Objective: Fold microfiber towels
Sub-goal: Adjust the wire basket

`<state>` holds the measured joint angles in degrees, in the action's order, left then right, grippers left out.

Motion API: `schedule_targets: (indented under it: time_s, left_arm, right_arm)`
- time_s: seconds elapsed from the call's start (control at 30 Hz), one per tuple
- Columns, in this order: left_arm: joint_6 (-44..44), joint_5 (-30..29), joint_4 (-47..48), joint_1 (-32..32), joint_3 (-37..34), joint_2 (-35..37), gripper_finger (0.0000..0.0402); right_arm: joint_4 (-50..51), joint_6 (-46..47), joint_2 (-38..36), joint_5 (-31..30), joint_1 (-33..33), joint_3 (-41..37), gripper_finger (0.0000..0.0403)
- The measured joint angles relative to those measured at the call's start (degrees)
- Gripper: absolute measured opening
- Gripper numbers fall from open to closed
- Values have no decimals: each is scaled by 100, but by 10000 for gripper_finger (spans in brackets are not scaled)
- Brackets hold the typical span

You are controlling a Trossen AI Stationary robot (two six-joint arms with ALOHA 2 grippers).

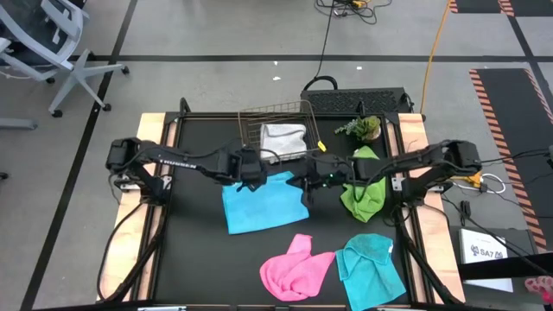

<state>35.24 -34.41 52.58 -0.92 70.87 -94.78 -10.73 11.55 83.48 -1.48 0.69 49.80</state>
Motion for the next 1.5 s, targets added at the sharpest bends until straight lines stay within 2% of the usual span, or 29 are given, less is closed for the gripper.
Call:
schedule_targets:
  time_s: [0.3,0.5,0.6,0.7,0.77,0.9,1.0,1.3,1.5]
  left_arm:
    - [-327,119,-37,-340,4,0,120]
    - [-392,397,-44,122,4,-2,113]
    - [-408,651,-77,461,4,-2,79]
    - [-552,1087,-350,703,4,-2,24]
    - [-679,1362,-645,790,4,-2,9]
    - [-940,1539,-1294,792,7,-132,8]
    - [-1071,1607,-1420,711,4,-372,4]
    - [-1077,1947,-1230,403,2,-1095,4]
    - [-1095,1920,-1204,166,0,-1099,4]
  right_arm:
    - [-65,117,-157,-162,-85,2,0]
    - [126,-36,-346,-480,-83,2,0]
    - [287,-51,-399,-491,-35,2,0]
    - [373,-35,-400,-493,5,2,0]
    - [381,-35,-398,-493,29,2,0]
    - [375,-35,-400,-493,83,2,0]
    - [370,-59,-398,-493,114,2,0]
    - [399,-83,-400,-476,107,2,0]
    - [417,-77,-398,-487,111,2,0]
